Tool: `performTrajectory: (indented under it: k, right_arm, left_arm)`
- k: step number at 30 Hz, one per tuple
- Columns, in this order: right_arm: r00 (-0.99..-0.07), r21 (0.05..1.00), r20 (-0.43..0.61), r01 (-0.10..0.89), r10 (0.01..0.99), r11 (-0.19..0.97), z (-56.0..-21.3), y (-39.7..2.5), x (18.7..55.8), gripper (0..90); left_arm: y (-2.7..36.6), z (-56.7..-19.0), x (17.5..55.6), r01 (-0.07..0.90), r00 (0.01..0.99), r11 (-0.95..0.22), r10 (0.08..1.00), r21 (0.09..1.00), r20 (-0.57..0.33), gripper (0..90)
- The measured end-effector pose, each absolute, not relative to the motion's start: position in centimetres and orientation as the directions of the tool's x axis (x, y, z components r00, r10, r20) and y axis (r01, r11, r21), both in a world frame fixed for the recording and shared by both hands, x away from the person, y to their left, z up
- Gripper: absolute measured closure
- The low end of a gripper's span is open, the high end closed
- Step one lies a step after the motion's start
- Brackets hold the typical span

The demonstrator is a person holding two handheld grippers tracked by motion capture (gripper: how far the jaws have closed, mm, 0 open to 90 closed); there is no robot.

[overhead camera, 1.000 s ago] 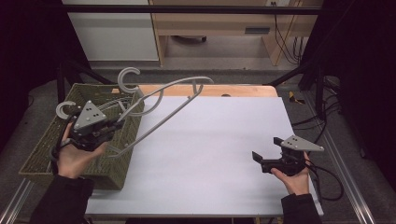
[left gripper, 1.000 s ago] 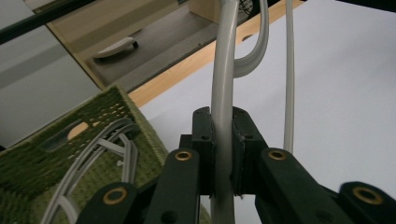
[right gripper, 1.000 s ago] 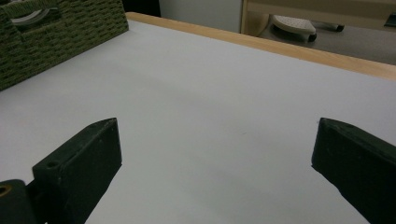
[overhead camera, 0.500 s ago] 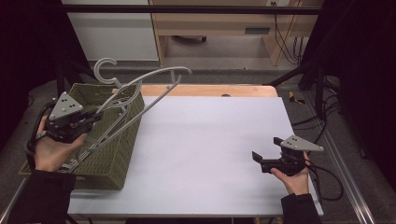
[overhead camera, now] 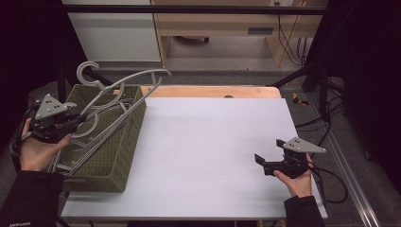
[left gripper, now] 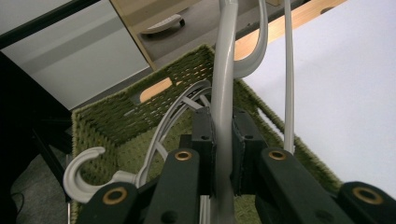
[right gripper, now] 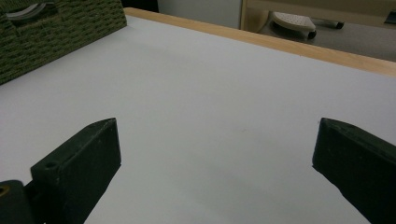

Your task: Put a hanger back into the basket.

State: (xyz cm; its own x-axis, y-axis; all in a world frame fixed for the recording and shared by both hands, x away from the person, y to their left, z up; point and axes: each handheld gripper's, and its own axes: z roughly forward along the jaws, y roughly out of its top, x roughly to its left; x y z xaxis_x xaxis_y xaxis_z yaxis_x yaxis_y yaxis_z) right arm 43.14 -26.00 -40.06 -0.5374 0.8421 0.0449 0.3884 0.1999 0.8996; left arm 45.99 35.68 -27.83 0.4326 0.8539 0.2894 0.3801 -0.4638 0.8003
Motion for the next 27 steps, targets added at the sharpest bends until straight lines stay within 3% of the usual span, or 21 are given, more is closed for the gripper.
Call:
performTrajectory:
  k: [27]
  right_arm:
    - [-0.541, 0.895, 0.046, 0.395, 0.840, 0.206, -40.2, -26.0, 43.3, 1.5]
  left_arm:
    - [42.0, -31.0, 47.0, 0.472, 0.377, -0.457, 0.878, 0.754, 0.296, 81.8]
